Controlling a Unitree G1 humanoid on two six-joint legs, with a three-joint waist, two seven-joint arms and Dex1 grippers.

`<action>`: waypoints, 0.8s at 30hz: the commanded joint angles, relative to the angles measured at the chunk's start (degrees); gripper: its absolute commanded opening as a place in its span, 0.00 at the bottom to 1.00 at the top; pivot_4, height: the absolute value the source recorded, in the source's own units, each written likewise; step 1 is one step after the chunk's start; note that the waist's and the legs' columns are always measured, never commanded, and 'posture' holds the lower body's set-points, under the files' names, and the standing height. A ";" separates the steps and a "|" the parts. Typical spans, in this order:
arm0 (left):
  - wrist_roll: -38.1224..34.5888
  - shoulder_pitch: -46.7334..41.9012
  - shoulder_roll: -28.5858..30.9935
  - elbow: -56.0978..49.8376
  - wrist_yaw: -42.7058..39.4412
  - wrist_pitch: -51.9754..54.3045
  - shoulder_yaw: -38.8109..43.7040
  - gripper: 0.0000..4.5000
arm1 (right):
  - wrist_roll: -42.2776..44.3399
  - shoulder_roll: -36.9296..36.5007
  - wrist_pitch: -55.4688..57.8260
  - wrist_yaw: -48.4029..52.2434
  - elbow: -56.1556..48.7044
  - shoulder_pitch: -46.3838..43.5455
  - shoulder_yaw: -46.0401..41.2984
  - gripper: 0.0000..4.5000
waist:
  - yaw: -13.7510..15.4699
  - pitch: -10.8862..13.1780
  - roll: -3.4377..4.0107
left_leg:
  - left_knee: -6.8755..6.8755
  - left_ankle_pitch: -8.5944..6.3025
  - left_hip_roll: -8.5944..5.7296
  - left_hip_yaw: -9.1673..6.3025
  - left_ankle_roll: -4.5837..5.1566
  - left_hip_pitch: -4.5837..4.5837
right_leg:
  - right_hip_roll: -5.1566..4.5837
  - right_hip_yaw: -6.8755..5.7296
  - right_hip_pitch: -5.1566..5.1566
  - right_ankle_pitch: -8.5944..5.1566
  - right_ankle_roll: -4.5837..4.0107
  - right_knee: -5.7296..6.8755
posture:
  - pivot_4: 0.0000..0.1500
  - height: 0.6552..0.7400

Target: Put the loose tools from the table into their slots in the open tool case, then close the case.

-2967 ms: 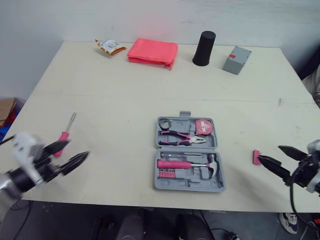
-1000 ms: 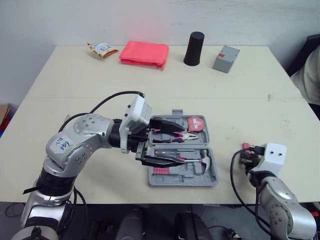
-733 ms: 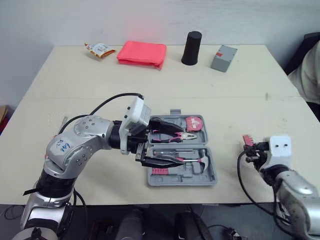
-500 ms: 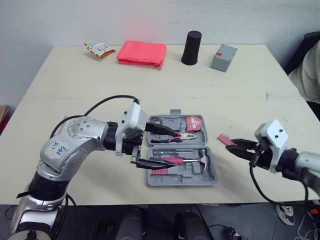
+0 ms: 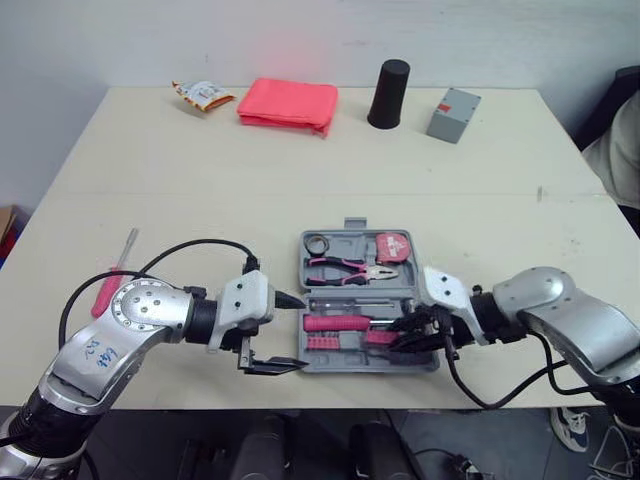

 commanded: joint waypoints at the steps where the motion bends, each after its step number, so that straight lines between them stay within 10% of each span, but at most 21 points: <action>1: -0.23 -0.61 -0.39 -2.60 1.08 0.24 1.27 1.00 | -5.37 0.68 -2.24 -0.54 1.50 -1.84 2.68 0.16 | -0.03 0.00 0.00 | 0.01 0.01 0.00 0.00 -0.01 0.01 | 0.00 0.00 0.00 0.00 0.00 0.02 | 1.00 0.95; 22: -0.16 -2.70 -2.37 -1.99 1.47 0.47 0.42 1.00 | -7.84 4.26 -2.22 1.89 -0.18 -3.09 4.48 0.16 | -0.21 -0.02 -0.04 | 0.03 0.05 0.07 0.02 -0.08 0.11 | 0.16 0.04 0.02 0.00 0.00 0.11 | 1.00 0.95; 24: -0.01 -2.71 -2.56 -1.94 1.47 0.37 0.31 1.00 | -6.56 4.59 -1.79 1.94 -0.59 -3.46 2.91 0.39 | -0.19 -0.02 -0.04 | 0.03 0.05 0.08 0.02 -0.08 0.11 | 0.16 0.04 0.02 0.00 0.00 0.12 | 1.00 0.95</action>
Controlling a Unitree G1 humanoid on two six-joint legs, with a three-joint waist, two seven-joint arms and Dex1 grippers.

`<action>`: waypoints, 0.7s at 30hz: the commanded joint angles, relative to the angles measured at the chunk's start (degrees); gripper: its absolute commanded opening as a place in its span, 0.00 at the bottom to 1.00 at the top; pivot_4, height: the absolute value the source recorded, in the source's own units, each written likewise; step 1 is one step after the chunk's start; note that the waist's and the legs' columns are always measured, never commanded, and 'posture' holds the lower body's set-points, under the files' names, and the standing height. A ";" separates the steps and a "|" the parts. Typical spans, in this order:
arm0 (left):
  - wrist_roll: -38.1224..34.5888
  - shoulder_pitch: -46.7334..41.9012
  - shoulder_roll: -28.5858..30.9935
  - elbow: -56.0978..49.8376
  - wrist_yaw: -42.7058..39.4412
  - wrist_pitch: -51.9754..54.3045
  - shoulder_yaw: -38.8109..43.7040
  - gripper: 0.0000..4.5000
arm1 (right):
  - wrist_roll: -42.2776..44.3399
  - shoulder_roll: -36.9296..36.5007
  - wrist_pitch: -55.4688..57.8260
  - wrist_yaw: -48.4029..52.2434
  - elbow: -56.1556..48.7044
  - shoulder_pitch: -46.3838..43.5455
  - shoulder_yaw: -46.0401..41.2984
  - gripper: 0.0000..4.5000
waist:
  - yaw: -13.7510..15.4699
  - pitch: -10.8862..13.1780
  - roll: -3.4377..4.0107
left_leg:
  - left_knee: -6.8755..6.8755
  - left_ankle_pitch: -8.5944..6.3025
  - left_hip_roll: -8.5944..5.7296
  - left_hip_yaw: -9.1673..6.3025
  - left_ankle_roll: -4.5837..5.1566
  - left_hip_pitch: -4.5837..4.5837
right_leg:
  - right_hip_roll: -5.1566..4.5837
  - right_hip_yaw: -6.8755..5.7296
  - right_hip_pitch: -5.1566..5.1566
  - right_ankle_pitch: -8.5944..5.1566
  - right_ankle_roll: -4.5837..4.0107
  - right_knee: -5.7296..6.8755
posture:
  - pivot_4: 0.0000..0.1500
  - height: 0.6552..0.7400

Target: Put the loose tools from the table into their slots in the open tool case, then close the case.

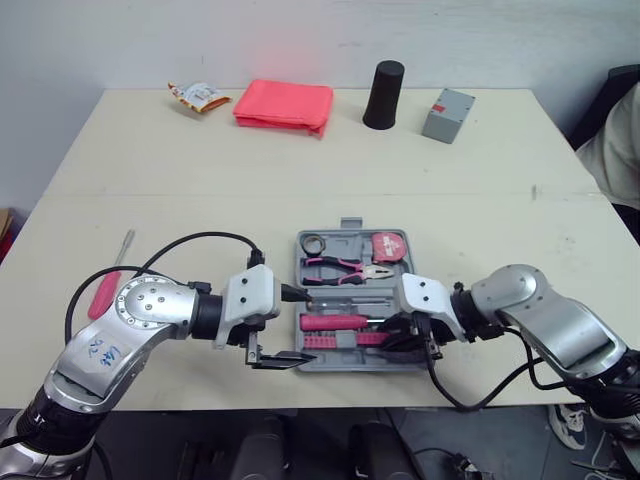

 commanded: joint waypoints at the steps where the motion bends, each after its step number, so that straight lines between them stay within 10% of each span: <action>1: 0.06 -0.81 -0.37 -0.88 -0.15 -0.79 0.30 1.00 | 1.77 0.74 0.59 0.65 -2.16 -0.54 -1.76 0.46 | 0.03 0.00 0.00 | 0.00 0.00 0.00 0.00 0.00 0.00 | 0.00 0.00 0.00 0.00 0.00 0.00 | 1.00 0.95; 3: 0.15 -0.65 -0.42 -0.83 -0.22 -0.97 0.32 1.00 | 4.23 0.94 1.26 1.09 -2.21 -1.07 -4.43 0.67 | 0.09 0.00 0.00 | 0.00 0.00 -0.01 0.00 0.00 -0.01 | -0.01 0.00 -0.01 0.00 0.00 0.00 | 1.00 0.95; 10: 0.24 0.00 -0.58 -0.76 -0.59 -1.85 0.45 1.00 | 7.51 5.08 -13.29 2.87 4.15 4.96 -12.62 0.67 | 0.21 -0.02 -0.03 | 0.02 -0.01 -0.02 0.00 0.02 0.00 | -0.01 -0.02 0.04 0.00 0.00 -0.02 | 1.00 0.95; 17: -0.49 0.40 -1.17 -0.80 -0.68 -1.85 0.78 1.00 | 10.81 10.54 -20.91 3.91 7.65 13.37 -17.23 0.06 | 0.20 -0.02 -0.03 | 0.09 -0.01 -0.04 0.02 0.02 0.00 | 0.00 -0.01 0.06 0.01 0.02 0.05 | 1.00 0.95; 21: -0.36 -0.29 -1.18 -0.27 -1.17 -1.81 0.68 1.00 | 7.93 11.32 -24.14 3.11 9.64 15.37 -15.97 0.01 | 0.10 -0.02 -0.03 | 0.11 0.00 -0.01 0.02 0.01 0.06 | 0.04 0.02 0.07 0.01 0.02 0.12 | 1.00 0.95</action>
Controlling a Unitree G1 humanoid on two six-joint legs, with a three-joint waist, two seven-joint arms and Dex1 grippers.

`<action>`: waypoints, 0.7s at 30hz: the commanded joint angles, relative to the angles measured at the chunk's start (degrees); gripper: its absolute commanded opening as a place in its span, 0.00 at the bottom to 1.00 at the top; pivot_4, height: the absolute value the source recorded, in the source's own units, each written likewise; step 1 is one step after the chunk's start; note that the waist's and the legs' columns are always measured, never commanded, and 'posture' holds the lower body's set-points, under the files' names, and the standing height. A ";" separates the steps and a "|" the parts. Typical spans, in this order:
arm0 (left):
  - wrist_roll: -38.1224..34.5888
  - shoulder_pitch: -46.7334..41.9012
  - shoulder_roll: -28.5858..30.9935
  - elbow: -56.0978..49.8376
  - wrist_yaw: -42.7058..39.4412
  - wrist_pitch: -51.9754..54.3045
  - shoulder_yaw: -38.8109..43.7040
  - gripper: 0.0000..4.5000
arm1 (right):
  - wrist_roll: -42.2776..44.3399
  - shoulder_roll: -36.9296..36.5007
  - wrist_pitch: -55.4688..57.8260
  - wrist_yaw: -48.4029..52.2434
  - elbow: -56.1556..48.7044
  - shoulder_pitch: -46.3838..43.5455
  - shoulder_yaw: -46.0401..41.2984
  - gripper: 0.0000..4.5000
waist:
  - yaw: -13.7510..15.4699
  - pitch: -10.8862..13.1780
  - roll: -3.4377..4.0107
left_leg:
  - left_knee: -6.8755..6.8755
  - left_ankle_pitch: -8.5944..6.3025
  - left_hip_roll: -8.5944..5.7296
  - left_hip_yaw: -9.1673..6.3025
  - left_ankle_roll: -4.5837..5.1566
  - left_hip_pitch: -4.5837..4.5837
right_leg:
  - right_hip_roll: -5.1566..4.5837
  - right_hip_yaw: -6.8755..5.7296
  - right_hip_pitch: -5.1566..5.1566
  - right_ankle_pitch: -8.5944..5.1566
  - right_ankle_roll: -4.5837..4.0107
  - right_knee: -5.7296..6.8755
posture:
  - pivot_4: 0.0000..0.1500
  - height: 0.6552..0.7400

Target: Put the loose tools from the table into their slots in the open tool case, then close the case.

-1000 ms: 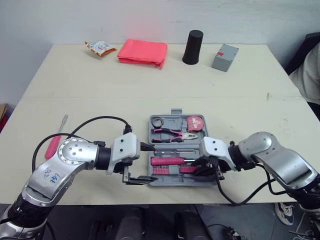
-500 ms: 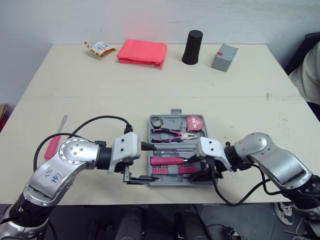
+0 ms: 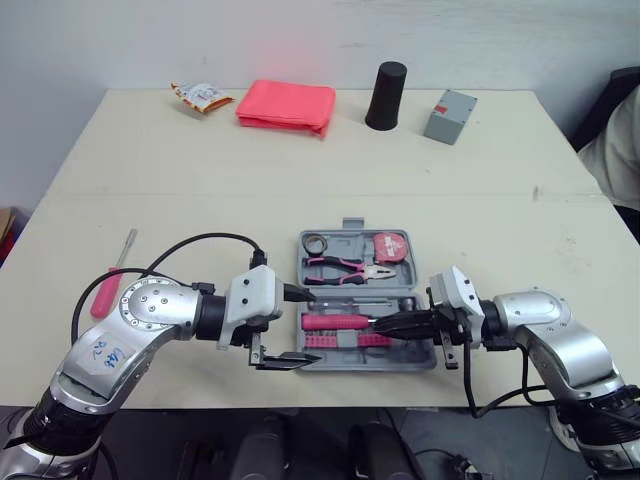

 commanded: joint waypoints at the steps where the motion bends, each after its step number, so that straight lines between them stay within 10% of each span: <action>1: -0.40 -1.30 -0.02 -0.02 -0.75 -0.56 0.66 1.00 | -2.52 0.08 -3.88 -0.13 1.53 1.27 0.54 0.01 | 0.07 0.00 0.00 | 0.00 0.00 0.00 0.00 -0.01 0.00 | 0.00 0.00 -0.01 0.00 0.00 0.01 | 1.00 0.95; 9: -0.17 -2.66 -0.77 1.74 -1.01 -0.69 0.41 1.00 | -18.26 -2.72 -5.69 -5.63 10.87 1.36 8.92 0.01 | -0.08 -0.18 -0.24 | 0.05 -0.04 0.03 -0.01 -0.05 0.36 | 0.01 -0.02 0.40 -0.01 -0.01 -0.07 | 1.00 0.95; 18: -4.93 5.18 -4.75 0.31 8.52 4.26 11.99 1.00 | 2.32 -2.01 3.99 -7.15 -5.87 0.36 -5.16 0.01 | -0.37 -0.22 -0.27 | 0.02 -0.35 0.03 -0.14 0.21 0.42 | -0.16 -0.04 0.58 -0.03 -0.06 -0.23 | 1.00 0.95; 21: -8.74 11.99 -8.75 -3.47 16.41 8.26 22.03 1.00 | 10.91 -3.28 11.74 -7.95 -8.56 -4.06 -10.05 0.23 | -1.22 -0.16 -0.18 | 0.06 -0.20 0.05 -0.19 0.02 0.18 | -0.15 -0.12 0.36 -0.01 -0.03 -0.17 | 1.00 0.95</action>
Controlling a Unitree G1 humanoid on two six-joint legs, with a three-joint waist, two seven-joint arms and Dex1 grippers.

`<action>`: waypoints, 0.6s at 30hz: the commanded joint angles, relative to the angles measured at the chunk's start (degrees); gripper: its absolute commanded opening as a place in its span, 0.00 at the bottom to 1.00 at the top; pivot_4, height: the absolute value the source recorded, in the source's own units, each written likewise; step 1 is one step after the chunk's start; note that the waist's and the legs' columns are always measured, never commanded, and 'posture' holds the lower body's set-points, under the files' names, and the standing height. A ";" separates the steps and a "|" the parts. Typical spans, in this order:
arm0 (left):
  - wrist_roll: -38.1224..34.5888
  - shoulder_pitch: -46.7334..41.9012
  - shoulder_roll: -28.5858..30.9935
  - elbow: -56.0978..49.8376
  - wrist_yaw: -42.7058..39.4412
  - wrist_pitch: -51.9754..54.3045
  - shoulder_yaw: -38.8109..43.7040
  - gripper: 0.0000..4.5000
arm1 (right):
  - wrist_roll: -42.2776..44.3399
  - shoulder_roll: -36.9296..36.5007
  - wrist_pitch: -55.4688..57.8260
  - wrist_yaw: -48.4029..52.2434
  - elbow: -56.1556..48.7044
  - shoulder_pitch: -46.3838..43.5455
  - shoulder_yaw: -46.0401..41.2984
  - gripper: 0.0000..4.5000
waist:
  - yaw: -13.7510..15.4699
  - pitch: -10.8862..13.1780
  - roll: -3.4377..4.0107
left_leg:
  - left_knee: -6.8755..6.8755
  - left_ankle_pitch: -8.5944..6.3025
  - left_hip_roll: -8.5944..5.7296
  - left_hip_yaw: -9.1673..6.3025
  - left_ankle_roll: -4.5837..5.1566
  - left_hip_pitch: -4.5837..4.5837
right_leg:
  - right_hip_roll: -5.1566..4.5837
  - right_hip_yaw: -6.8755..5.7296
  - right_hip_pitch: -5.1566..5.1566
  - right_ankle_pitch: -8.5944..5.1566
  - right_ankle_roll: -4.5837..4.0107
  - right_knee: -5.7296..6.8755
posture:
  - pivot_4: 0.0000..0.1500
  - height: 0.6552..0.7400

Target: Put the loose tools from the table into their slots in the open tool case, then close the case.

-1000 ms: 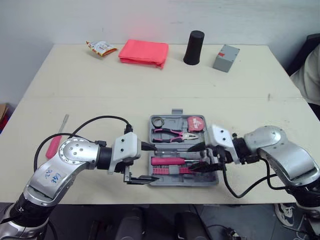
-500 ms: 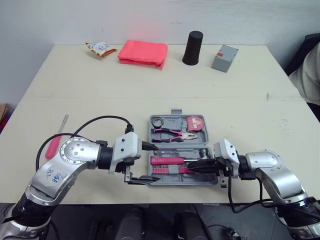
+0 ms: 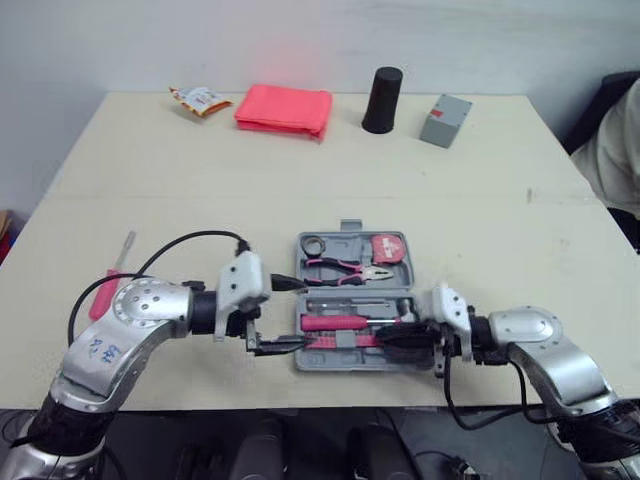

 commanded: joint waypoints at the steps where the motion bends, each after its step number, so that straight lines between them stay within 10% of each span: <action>1: -4.57 7.23 -3.42 -6.45 9.15 3.57 12.61 1.00 | 12.12 -1.56 9.20 -1.00 -5.02 -6.00 -6.87 0.33 | -0.43 0.00 -0.01 | 0.00 -0.01 0.04 -0.10 0.02 0.00 | 0.05 -0.09 0.03 0.00 0.00 -0.02 | 1.00 0.95; 7: -10.08 27.36 -15.94 -14.97 22.78 3.90 35.19 1.00 | 25.17 -3.49 21.58 2.34 -2.15 -19.52 -8.40 0.96 | -0.45 0.02 -0.03 | 0.00 -0.20 0.10 -0.15 0.25 0.00 | 0.09 -0.12 0.07 -0.02 -0.03 -0.08 | 1.00 0.95; 18: -12.67 51.93 -26.97 -17.30 26.10 -5.39 50.22 1.00 | 19.30 -1.82 18.53 9.56 5.88 -25.66 -2.40 0.98 | 1.13 -0.01 -0.13 | 0.29 -0.71 -0.10 -0.12 0.18 -0.21 | -0.28 -0.16 0.15 -0.23 -0.64 -0.58 | 1.00 0.95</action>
